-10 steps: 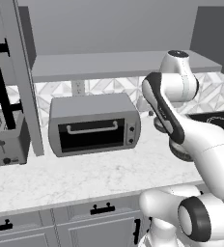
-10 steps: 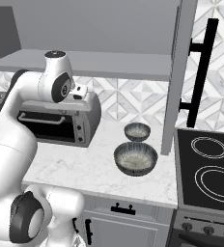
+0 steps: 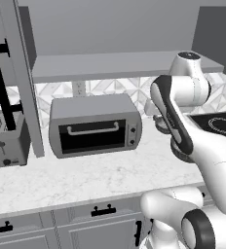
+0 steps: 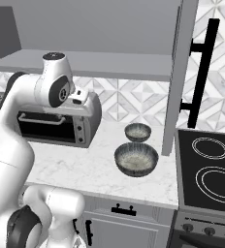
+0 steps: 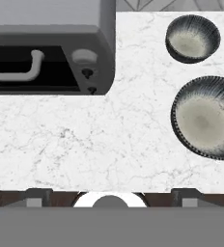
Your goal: Pick up the bowls on the counter and stack them on top of one another in the open cabinet. Place the smaller bowl on top of the larger bowl.
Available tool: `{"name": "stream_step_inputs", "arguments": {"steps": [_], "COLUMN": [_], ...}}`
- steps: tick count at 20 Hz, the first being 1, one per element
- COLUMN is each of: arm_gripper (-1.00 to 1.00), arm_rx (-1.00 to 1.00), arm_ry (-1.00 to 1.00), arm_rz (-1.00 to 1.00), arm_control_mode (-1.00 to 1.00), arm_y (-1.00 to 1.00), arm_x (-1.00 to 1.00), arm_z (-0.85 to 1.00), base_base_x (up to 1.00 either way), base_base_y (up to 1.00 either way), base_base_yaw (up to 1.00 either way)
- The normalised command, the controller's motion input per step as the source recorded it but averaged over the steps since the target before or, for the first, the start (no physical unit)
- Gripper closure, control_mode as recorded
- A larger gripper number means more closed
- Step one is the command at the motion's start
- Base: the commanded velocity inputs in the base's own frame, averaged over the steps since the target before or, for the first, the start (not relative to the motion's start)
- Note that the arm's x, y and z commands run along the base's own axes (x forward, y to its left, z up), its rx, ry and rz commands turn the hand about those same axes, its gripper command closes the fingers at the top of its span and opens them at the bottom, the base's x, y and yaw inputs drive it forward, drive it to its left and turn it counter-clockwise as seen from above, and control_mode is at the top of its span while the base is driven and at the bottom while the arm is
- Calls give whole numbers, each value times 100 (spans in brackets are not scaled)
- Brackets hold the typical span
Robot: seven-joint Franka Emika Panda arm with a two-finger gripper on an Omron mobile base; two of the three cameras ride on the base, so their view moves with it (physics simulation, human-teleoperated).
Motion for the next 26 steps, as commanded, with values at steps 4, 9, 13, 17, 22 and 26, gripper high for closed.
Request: {"name": "stream_step_inputs", "arguments": {"steps": [4, 9, 13, 17, 22, 26], "arm_gripper": [-100, -100, -100, -100, -100, -100], "arm_rx": [0, 0, 5, 5, 21, 16], "arm_ry": [0, 0, 0, -1, 0, 0], "arm_rz": [-31, -42, -46, -40, -25, -22], "arm_control_mode": [-100, -100, -100, -100, -100, -100], "arm_y": [-38, -41, -40, -56, -87, -47], "arm_x": [-55, -40, -18, -10, -31, 0], "arm_z": [-11, -14, -22, -17, -14, -42], "base_base_x": [0, 0, 0, 0, 0, 0], "base_base_y": [0, 0, 0, 0, 0, 0], "base_base_yaw": [0, 0, 0, 0, 0, 0]}}
